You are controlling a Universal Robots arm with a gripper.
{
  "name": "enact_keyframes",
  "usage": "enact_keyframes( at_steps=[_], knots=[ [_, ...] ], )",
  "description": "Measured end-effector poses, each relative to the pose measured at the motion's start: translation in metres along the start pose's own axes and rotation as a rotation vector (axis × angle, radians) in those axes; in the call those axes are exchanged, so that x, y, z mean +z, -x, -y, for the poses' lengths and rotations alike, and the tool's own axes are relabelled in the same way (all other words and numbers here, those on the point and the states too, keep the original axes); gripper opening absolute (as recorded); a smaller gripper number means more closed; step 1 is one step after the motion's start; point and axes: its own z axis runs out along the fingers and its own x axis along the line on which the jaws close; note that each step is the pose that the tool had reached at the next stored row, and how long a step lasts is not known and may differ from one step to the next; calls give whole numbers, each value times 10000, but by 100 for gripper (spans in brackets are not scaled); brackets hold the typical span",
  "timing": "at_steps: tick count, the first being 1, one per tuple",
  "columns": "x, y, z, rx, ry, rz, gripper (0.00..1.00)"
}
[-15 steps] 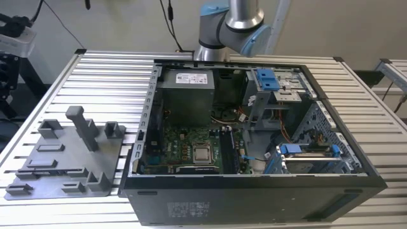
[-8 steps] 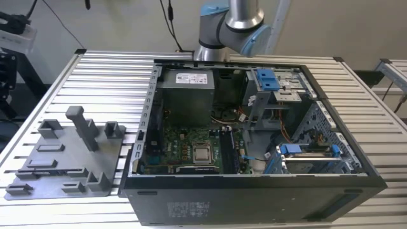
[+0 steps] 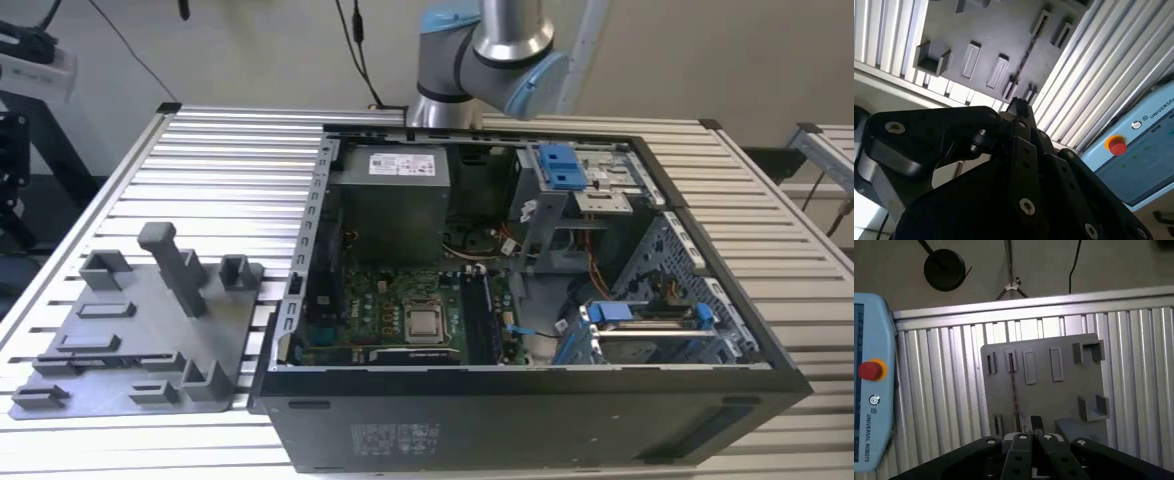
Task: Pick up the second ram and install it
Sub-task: 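Pick up the second ram and move it above second insertion slot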
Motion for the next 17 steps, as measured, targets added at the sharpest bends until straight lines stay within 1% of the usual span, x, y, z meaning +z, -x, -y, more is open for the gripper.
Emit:
enact_keyframes(
  at_steps=[3,6,10,17],
  knots=[
    [4,0,-1,-373,-28,-9,11],
    [6,-1,-6,-637,-39,-17,11],
    [8,-1,-7,-752,-38,-23,11],
    [9,-1,-7,-769,-38,-23,11]
  ],
)
